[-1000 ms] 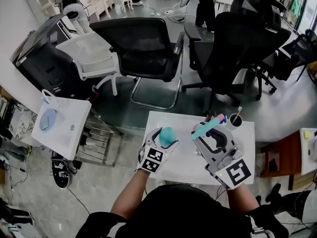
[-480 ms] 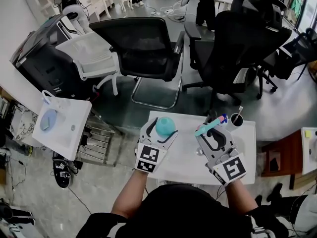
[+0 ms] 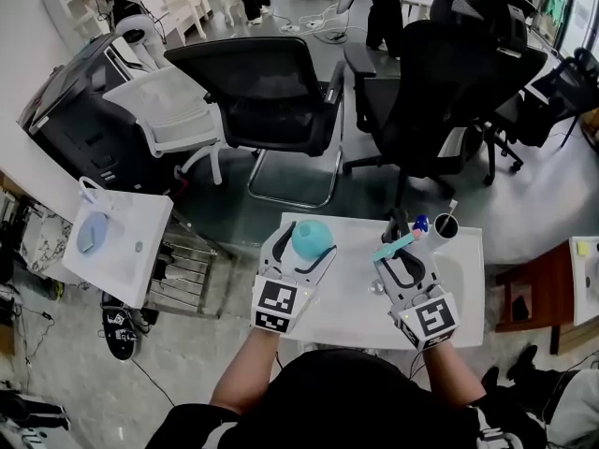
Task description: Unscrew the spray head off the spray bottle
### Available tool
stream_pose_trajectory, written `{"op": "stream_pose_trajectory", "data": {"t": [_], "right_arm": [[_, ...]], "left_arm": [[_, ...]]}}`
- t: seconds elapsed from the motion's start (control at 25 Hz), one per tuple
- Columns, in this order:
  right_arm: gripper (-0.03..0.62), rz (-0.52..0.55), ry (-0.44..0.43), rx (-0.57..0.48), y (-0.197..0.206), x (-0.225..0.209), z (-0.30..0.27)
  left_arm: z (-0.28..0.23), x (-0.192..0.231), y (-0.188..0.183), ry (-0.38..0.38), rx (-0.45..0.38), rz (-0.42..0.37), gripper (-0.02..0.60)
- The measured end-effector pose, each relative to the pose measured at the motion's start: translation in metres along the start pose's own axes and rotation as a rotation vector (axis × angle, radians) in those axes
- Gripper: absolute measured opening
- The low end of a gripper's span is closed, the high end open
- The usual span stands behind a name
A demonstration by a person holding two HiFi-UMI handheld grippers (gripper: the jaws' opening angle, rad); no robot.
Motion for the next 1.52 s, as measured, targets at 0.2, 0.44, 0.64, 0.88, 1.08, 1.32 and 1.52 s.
{"op": "stream_pose_trajectory", "data": {"t": [0.2,0.44,0.64,0.88,1.08,1.32,1.52], "right_arm": [[0.138,-0.024,0.036,0.055,0.014,-0.004,0.003],[0.138,-0.041,0.075,0.066,0.02,-0.013,0.008],[0.138,-0.029,0.083,0.051,0.02,-0.015,0.008],[0.137,0.005,0.084,0.034,0.015,-0.01,0.005],[0.137,0.006,0.095,0.023,0.014,-0.012,0.006],[0.137,0.004,0.102,0.015,0.014,-0.012,0.008],[0.137,-0.001,0.098,0.01,0.012,-0.011,0.009]], "left_arm": [[0.003,0.001,0.0,-0.024,-0.016,-0.009,0.385],[-0.001,-0.002,0.015,-0.023,0.014,0.001,0.385],[-0.004,-0.004,0.021,-0.017,0.029,0.007,0.385],[-0.003,-0.005,0.024,-0.015,0.031,0.012,0.385],[-0.003,-0.007,0.025,-0.012,0.034,0.009,0.385],[-0.003,-0.011,0.026,-0.008,0.035,0.004,0.385],[-0.004,-0.013,0.027,-0.004,0.039,0.003,0.385]]}}
Point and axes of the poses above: the fingertips, and each gripper's own axes: z backward along the fingers, x to its left, y out of its underside, the point moved 8 cm from there along z, backward along the fingers, and after that the axes turned 4 degrees about x, right-handed, at the moved point
